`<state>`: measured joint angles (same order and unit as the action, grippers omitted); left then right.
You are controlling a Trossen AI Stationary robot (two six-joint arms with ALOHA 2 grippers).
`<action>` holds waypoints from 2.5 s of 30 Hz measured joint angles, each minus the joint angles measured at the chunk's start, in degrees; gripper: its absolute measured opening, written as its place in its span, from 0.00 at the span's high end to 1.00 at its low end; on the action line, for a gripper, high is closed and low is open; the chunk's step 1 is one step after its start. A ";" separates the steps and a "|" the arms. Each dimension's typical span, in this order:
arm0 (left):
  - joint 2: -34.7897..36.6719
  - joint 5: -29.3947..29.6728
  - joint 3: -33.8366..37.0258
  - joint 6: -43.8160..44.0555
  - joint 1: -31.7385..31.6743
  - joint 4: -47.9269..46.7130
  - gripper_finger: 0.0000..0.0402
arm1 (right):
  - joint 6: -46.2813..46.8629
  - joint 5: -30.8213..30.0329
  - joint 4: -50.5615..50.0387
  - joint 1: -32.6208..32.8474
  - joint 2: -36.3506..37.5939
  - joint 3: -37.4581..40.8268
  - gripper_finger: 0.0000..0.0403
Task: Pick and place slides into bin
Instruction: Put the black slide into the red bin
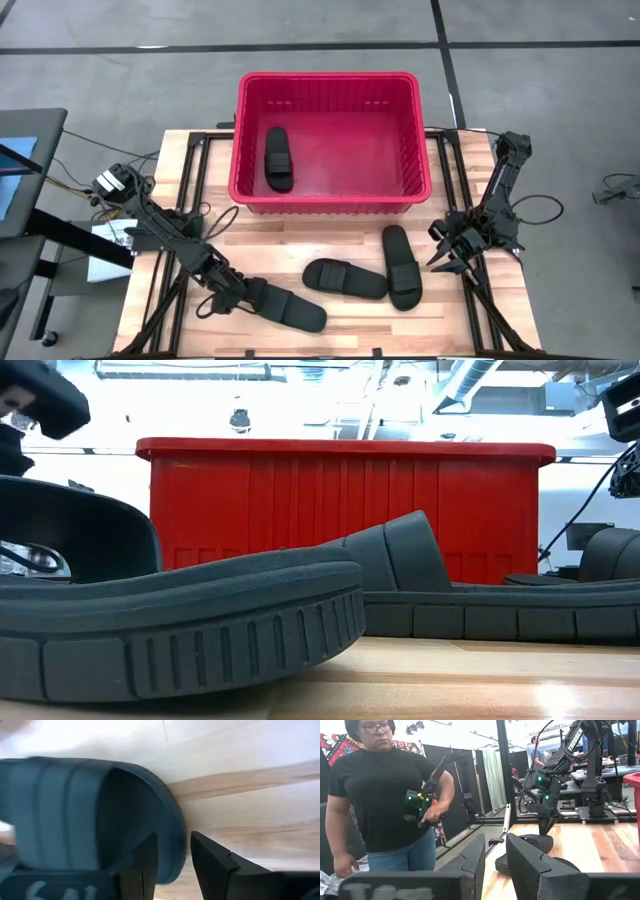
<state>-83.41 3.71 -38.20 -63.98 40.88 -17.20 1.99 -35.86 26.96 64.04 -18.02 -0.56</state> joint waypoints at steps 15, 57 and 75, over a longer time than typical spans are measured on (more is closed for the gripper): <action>-7.24 -0.09 -0.26 3.23 -0.07 4.10 0.73 | 0.00 0.00 0.00 0.01 -0.01 0.00 0.83; 1.34 6.32 0.29 7.12 0.10 -4.13 1.00 | 0.00 0.00 0.02 0.00 0.00 0.00 0.83; 13.54 10.59 -1.89 17.77 6.92 -14.34 1.00 | -0.01 0.02 0.02 0.01 -0.01 0.00 0.83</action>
<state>-69.87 14.31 -40.09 -46.21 47.80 -31.53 1.98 -35.83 26.98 64.05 -18.03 -0.56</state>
